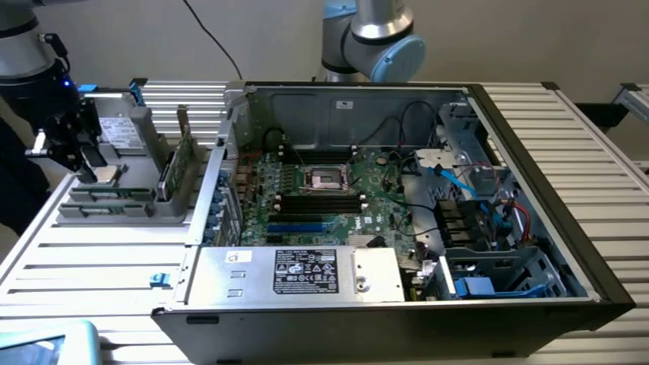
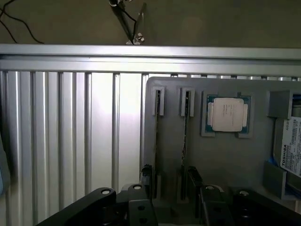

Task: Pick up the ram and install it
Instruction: 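Pick up the ram and move it above insertion slot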

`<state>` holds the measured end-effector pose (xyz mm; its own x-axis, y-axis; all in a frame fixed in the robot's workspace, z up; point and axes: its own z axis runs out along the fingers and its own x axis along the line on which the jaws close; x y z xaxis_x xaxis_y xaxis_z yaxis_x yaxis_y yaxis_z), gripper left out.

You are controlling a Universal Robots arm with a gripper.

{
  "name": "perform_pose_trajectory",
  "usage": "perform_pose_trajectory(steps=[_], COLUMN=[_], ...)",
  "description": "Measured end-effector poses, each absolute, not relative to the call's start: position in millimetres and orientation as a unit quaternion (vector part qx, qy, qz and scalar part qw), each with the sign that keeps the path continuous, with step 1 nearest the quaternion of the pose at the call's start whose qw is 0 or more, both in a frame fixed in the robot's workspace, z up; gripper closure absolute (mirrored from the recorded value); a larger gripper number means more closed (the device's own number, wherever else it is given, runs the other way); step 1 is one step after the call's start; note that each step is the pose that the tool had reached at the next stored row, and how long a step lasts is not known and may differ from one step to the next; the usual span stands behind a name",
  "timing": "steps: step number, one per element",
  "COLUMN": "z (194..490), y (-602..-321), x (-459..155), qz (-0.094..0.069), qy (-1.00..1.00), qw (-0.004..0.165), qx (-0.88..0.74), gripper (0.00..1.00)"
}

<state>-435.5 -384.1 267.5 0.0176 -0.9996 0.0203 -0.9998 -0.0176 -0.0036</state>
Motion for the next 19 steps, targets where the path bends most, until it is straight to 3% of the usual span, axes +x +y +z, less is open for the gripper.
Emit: perform_pose_trajectory(steps=[19], z=[233.1], y=[-399.1], x=[-427.5], qz=[0.009], qy=[-0.701], qw=[0.006], qx=[0.713], gripper=[0.57])
